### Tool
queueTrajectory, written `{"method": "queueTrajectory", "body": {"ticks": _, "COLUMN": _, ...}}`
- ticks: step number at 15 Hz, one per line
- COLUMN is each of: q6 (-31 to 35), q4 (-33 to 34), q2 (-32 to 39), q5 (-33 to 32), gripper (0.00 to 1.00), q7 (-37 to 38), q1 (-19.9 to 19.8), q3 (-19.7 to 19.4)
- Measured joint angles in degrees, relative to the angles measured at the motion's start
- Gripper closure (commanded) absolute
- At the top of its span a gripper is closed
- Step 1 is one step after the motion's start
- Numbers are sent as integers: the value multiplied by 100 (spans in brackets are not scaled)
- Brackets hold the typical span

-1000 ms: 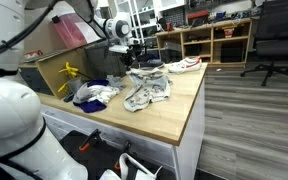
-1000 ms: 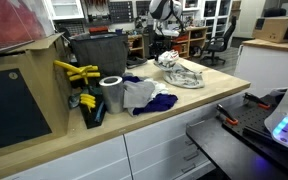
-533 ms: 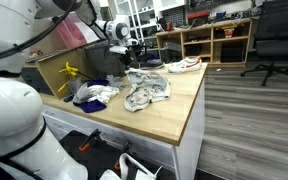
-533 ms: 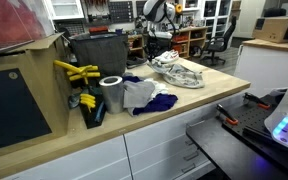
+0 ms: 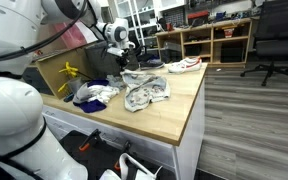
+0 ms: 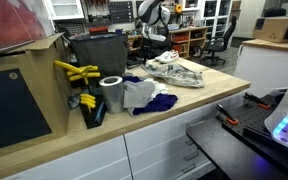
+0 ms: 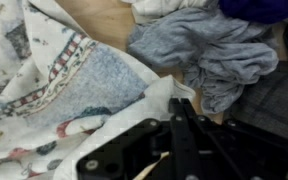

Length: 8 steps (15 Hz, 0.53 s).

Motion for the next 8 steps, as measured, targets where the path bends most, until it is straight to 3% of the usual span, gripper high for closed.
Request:
{"method": "queueTrajectory", "body": {"ticks": 4, "q6": -497, "q4": 242, "q2": 152, "q5": 627, "gripper": 98, "q7": -23, "q1": -130, "q3": 205}}
{"method": "queueTrajectory", "body": {"ticks": 5, "q6": -632, "q4": 307, "q2": 184, "q5": 777, "gripper": 71, "q7": -26, "q1": -175, "q3": 248}}
{"method": "queueTrajectory", "body": {"ticks": 6, "q6": -756, "q4": 374, "q2": 213, "q5": 892, "gripper": 71, "q7": -29, "q1": -226, "q3": 279}}
{"method": "queueTrajectory", "body": {"ticks": 8, "q6": -942, "q4": 478, "q2": 245, "q5": 1009, "gripper": 57, "q7": -49, "q1": -301, "q3": 291}}
